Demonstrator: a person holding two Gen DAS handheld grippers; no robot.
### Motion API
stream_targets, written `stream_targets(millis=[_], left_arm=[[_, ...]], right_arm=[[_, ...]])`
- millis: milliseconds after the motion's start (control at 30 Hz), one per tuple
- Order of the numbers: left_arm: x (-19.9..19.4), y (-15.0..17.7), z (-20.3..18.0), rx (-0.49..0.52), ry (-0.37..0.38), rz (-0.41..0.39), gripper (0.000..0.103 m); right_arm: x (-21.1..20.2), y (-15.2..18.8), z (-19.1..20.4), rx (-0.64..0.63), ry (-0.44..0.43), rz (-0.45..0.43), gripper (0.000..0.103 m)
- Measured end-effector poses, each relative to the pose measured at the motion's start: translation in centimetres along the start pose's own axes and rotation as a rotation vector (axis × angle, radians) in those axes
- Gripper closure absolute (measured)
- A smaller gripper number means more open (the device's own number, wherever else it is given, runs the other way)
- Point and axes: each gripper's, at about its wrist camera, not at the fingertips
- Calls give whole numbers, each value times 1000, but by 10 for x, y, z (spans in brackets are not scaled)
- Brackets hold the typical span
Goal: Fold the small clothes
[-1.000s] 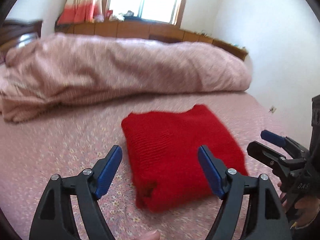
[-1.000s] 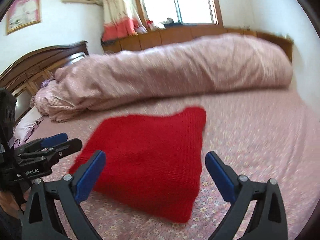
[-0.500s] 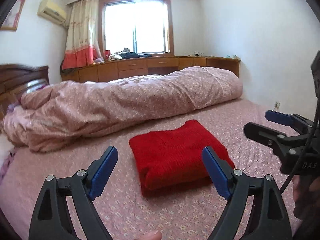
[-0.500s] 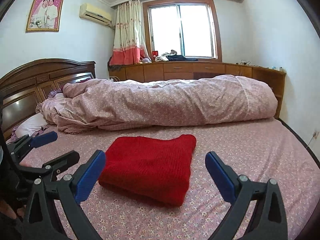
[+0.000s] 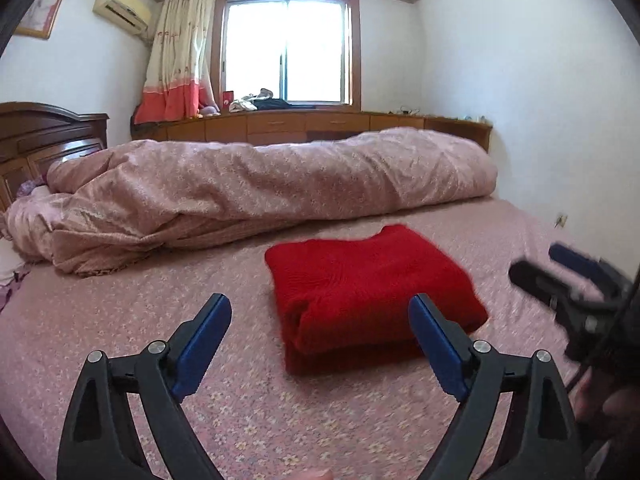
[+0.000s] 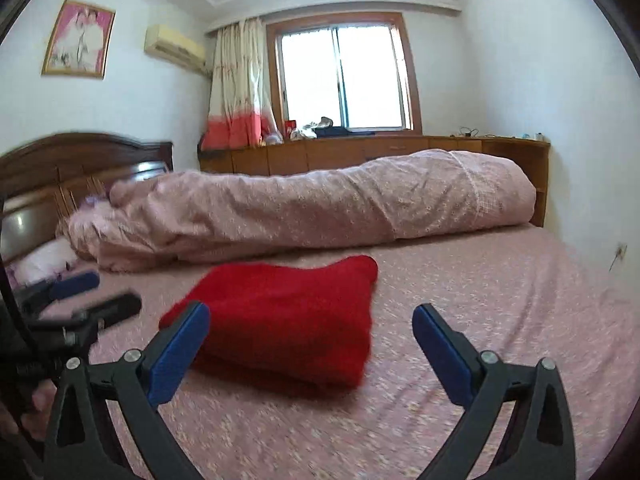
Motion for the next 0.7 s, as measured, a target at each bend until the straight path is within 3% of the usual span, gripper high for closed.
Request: stream_targets(millis=[100,233,367,500,600,700], left_arm=[[9,5,2,-16,14,32,17],[16,5,-1,-3,6,10,16],[25,11,4,-33,-6,-2,16],[40,31,14,-59,-77,-46,6],[48,34,20,-78,-58,-2,6],[41,36,21,-74,-28,-33,5]], right_arm=[[0,-2,5,-26,-4,-19,0],[-2,-5,15,-100,22,-45,0],[7,6,17,-123,49,-2,0],[20,25,13,-119,101,-17,0],[37,38,10,-105,119,43,0],[34,41,8,-96,111,25,0]])
Point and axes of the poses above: each gripper's, at about its wrist camera, not at the fingertips, and x roughly the way its jaws point, z to its left, y to its underside, and after that the axes turned 11 degrees about -x, right-handed
